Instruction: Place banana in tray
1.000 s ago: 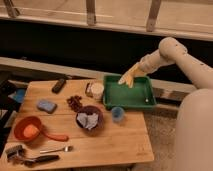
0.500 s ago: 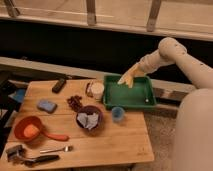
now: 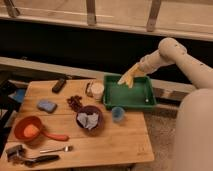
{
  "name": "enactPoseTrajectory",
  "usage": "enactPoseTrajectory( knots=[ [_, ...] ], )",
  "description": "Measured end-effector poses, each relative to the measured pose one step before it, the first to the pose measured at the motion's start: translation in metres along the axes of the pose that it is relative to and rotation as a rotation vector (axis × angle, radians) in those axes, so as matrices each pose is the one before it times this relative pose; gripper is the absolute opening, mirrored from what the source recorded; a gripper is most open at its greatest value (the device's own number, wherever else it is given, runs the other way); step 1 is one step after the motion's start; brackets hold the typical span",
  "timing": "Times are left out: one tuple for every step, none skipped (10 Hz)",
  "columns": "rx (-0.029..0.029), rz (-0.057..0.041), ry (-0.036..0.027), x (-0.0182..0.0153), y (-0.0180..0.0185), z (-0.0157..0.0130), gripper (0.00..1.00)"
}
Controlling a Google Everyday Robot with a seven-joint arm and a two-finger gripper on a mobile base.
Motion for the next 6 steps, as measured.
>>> enactPoseTrajectory(
  knots=[
    [-0.00006, 0.00008, -0.00058, -0.00013, -0.00002, -0.00039, 0.36],
    [-0.00005, 0.00004, 0.00013, 0.00005, 0.00001, 0.00003, 0.46],
    [0.00014, 0.00017, 0.00032, 0.00011, -0.00018, 0.00017, 0.56],
    [0.00091, -0.00022, 0.00068, -0.00013, 0.0001, -0.00026, 0.65],
    [0.01318, 0.00857, 0.01113, -0.00013, -0.00217, 0.00224, 0.7],
    [0.0097, 0.01237, 0.01519, 0.00044, -0.00091, 0.00729, 0.76]
  ],
)
